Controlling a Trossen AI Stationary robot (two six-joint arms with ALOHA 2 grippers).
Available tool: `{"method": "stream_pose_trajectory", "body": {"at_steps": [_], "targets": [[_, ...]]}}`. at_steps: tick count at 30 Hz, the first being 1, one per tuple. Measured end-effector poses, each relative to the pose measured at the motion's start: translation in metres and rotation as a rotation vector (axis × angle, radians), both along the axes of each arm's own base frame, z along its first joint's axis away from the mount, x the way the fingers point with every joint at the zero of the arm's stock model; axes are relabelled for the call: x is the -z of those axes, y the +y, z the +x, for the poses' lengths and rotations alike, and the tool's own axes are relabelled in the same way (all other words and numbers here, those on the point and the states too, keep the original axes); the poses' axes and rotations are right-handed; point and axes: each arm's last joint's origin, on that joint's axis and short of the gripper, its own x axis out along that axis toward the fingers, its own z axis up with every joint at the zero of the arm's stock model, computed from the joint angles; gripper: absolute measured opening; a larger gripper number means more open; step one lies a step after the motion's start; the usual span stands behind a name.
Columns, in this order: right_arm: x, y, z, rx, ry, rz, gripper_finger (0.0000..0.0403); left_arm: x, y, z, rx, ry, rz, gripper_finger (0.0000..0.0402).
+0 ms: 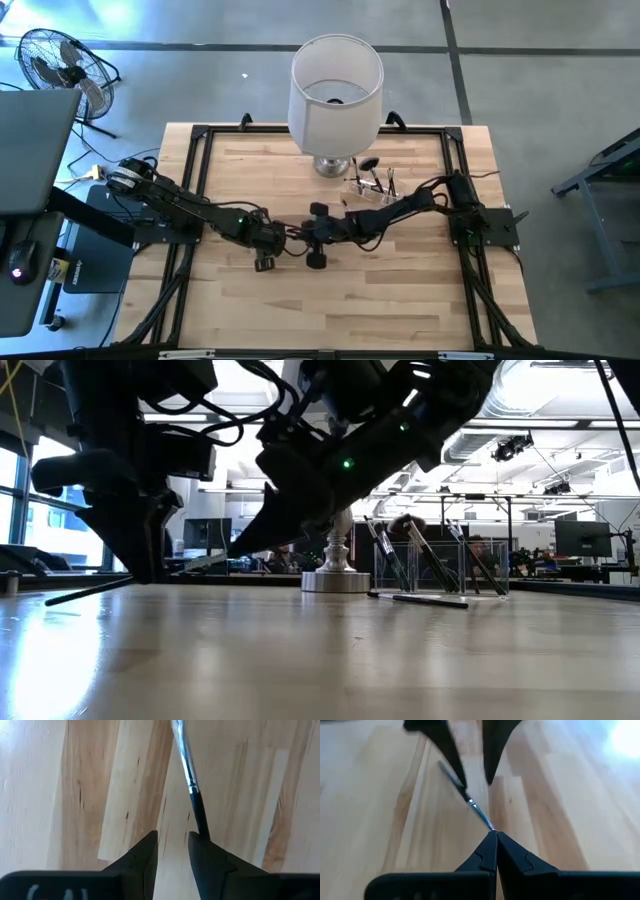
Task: Put items in baskets/containers
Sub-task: Put the eyeshadow brush into the transparent organizer
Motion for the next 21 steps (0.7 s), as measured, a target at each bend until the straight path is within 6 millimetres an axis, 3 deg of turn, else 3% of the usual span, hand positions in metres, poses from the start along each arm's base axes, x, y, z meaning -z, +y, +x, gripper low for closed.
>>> {"method": "stream_pose_trajectory", "body": {"at_steps": [8,21], "targets": [[0.0043,0.0001,-0.0029,-0.011,0.054,0.004,0.0000,-0.0010,-0.0008,0.0027,-0.071,-0.038,-0.034,0.0106],[0.0066,-0.0014,-0.0046,0.023,0.082,-0.019,0.0000,-0.0031,-0.0042,0.0082,-0.048,-0.084,-0.103,0.0106]]}}
